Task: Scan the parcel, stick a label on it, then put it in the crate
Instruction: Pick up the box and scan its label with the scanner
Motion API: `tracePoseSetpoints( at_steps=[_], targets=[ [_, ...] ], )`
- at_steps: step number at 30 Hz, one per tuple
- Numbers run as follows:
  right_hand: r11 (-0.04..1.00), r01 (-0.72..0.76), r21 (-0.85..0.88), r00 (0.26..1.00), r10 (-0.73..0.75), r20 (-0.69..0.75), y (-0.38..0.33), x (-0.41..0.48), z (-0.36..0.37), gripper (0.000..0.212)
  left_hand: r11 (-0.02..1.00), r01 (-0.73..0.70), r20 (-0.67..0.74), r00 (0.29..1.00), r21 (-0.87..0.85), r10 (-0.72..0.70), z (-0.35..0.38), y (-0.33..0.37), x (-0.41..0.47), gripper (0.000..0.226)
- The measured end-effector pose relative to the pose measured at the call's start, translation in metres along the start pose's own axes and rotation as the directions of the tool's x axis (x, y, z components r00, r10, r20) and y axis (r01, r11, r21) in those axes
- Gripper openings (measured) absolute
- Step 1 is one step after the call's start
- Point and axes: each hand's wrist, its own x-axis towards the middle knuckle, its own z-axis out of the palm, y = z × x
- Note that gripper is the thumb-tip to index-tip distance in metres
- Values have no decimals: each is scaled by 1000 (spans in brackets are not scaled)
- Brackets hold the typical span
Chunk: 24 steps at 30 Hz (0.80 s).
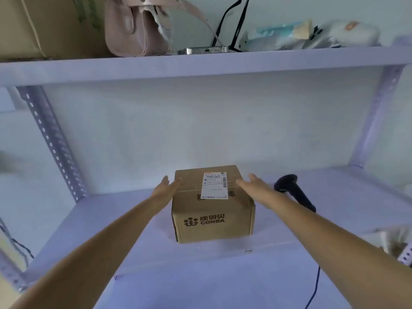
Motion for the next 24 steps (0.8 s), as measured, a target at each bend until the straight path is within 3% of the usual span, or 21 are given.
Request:
tracePoseSetpoints(
  at_steps=[2, 5, 10, 18, 24],
  targets=[
    [993, -66, 99, 997, 61, 52, 12, -2, 8, 78, 994, 53, 37, 998, -99, -49, 3, -16, 1, 72],
    [966, -104, 237, 988, 73, 135, 32, 0, 22, 63, 943, 133, 160, 983, -306, -87, 13, -41, -2, 54],
    [944, -73, 321, 993, 39, 112, 31, -3, 25, 57, 822, 134, 235, 972, -554, 1, 25, -50, -11, 50],
    [906, 15, 422, 998, -42, 55, 39, -11, 30, 28, 789, 74, 325, 931, -609, 164, 25, -57, -20, 61],
    [865, 107, 490, 993, -114, -16, 46, -32, 31, 23, 749, 47, 279, 942, -661, 187, 33, -59, -34, 59]
  ],
)
